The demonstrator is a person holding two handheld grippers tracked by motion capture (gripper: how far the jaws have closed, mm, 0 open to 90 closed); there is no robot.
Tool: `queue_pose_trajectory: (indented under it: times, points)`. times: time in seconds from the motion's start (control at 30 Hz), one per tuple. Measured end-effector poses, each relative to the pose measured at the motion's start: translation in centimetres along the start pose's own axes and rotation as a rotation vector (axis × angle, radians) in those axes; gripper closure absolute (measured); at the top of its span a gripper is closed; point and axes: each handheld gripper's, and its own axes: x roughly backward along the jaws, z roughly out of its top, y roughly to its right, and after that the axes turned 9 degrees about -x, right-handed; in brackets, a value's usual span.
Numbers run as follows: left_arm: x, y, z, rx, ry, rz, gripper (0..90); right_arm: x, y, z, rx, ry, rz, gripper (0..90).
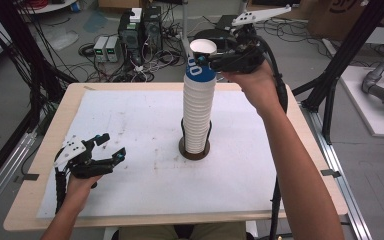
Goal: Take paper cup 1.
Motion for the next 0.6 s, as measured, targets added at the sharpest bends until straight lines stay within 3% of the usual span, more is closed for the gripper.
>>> queue_pose_trajectory:
  times: [0.07, 0.23, 0.6]
  points:
    - [0.0, 0.0, 0.0, 0.002, 0.001, 0.0, 15.6, 0.2, 0.0, 0.3, 0.003, -0.007, -0.002, 30.4]
    - [0.0, 0.1, 0.0, 0.003, 0.002, -0.001, 15.6, 1.3, -0.3, 1.3, 0.007, 0.05, -0.011, 30.6]
    - [-0.1, 0.1, 0.1, 0.0, 0.005, -0.01, 15.6, 3.1, -0.8, 2.8, 0.02, 0.116, -0.023, 31.0]
